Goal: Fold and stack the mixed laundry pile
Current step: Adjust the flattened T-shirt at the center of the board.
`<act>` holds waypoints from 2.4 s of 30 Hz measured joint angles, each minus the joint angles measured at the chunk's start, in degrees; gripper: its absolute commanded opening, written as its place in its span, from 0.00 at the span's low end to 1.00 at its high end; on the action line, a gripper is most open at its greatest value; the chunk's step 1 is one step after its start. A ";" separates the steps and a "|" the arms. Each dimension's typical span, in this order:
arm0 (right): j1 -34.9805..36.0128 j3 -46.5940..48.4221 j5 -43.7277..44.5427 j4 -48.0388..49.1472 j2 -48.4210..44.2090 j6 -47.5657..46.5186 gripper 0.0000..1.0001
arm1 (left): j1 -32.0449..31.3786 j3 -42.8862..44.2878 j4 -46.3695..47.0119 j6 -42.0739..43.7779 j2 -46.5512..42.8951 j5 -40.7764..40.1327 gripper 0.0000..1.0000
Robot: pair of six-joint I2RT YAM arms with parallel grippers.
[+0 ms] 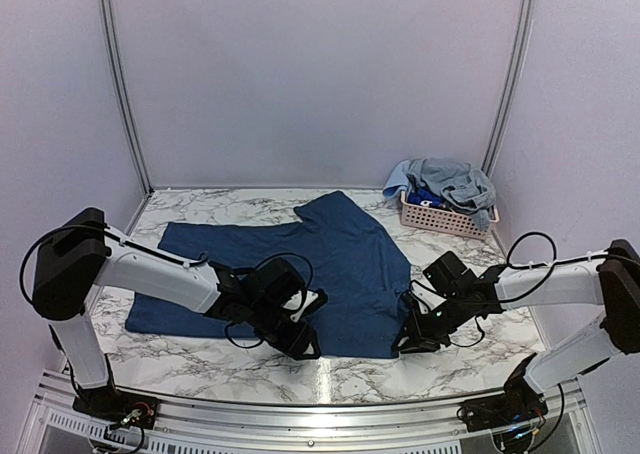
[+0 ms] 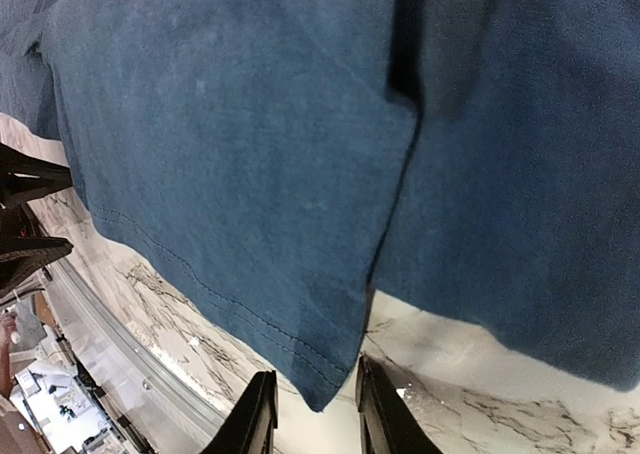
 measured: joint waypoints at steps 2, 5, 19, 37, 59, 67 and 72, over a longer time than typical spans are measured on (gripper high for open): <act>0.07 -0.07 -0.44 0.42 0.26 0.00 0.25 | -0.81 1.51 -0.35 0.61 1.20 -0.44 0.44; 0.28 -0.17 -0.94 1.09 0.70 -0.02 0.20 | -1.64 3.61 -0.94 1.22 2.84 -1.27 0.36; 0.81 2.19 -0.68 -0.94 1.03 -1.01 0.00 | -2.14 5.11 -4.87 3.04 3.45 -6.32 0.00; 0.61 14.08 2.08 -6.25 0.72 -2.93 0.21 | 1.49 7.61 -6.12 5.09 -2.84 -10.03 0.00; 11.74 10.97 10.56 -10.64 6.80 3.26 0.34 | 0.57 7.89 -6.12 6.80 -1.01 -6.51 0.00; 12.55 12.74 12.72 -10.36 9.22 4.17 0.15 | 0.15 7.67 -5.90 6.82 -1.01 -6.56 0.00; 12.63 12.79 13.09 -9.90 9.92 4.52 0.00 | 0.11 7.67 -5.77 6.82 -1.01 -6.58 0.00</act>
